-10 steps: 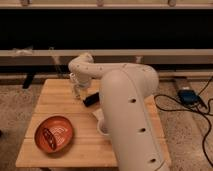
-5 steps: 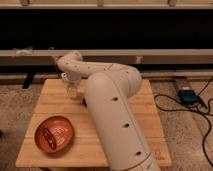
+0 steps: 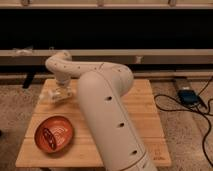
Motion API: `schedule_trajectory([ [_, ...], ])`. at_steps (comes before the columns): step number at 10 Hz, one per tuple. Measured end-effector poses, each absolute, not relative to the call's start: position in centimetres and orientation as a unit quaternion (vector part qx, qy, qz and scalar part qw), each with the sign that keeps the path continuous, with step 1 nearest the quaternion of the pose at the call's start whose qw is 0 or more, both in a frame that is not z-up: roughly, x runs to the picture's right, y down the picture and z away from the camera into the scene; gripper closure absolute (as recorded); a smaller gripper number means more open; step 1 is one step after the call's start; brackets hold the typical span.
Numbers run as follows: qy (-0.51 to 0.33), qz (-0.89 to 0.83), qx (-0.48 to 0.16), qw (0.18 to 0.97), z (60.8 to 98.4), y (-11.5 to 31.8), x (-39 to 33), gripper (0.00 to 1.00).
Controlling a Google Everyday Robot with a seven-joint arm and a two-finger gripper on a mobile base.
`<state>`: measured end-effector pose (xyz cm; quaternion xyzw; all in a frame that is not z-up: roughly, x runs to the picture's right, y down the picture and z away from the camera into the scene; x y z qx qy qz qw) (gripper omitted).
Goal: Knock the bottle over
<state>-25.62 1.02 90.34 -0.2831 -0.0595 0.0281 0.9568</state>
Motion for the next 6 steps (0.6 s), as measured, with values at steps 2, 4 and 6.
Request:
schedule_trajectory([
  [2, -0.067, 0.016, -0.278, 0.958, 89.72, 1.08, -26.74, 0.37],
  [4, -0.064, 0.019, -0.276, 0.959, 90.06, 0.82, -26.17, 0.37],
  [6, -0.063, 0.019, -0.278, 0.958, 90.1, 0.92, -26.02, 0.37],
])
